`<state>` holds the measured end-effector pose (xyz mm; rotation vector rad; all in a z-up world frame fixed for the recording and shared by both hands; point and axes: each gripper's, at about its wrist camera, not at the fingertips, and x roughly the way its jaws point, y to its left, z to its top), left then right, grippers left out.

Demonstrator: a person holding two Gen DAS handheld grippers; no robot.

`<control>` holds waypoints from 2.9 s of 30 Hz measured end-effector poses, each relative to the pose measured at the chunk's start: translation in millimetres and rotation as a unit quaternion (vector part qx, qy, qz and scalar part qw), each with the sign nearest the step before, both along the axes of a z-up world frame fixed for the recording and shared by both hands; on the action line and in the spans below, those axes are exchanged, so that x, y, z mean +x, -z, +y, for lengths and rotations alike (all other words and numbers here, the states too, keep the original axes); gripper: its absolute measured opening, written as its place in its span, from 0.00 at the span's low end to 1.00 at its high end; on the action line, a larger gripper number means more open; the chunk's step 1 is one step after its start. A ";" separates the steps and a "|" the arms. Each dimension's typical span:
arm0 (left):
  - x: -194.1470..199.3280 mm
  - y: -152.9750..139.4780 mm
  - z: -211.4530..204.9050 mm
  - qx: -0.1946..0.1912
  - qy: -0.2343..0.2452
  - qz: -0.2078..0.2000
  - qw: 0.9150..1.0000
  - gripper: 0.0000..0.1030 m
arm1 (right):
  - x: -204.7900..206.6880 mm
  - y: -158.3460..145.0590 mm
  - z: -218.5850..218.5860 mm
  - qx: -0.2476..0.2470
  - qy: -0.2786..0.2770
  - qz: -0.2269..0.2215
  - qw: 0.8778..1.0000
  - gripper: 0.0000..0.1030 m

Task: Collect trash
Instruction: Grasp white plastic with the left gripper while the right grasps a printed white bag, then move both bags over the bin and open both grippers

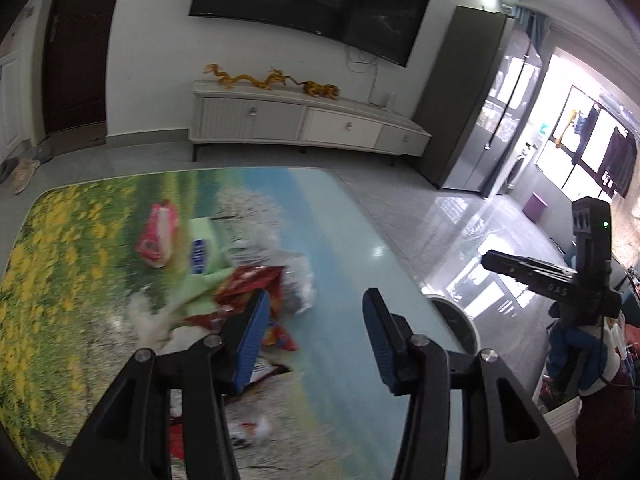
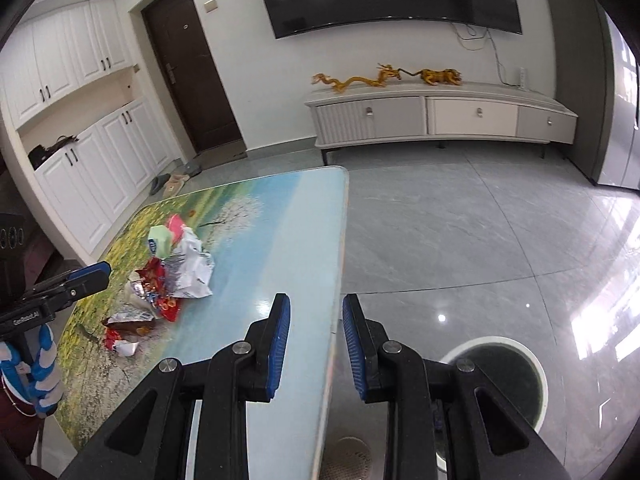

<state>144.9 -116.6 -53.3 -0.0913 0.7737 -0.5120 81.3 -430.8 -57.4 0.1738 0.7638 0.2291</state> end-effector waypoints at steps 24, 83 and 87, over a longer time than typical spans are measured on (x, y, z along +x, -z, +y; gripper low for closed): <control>66.2 87.0 77.5 0.008 -0.069 0.099 0.993 0.20 | 123.6 71.2 144.6 0.085 -0.145 0.091 0.982 0.25; -2.3 64.8 -389.9 0.022 0.246 0.115 0.962 0.47 | -58.4 141.3 -245.8 0.052 0.242 0.100 0.964 0.34; -14.9 48.7 -363.4 0.041 0.230 0.071 0.970 0.47 | -59.9 125.9 -229.1 0.029 0.227 0.090 0.969 0.34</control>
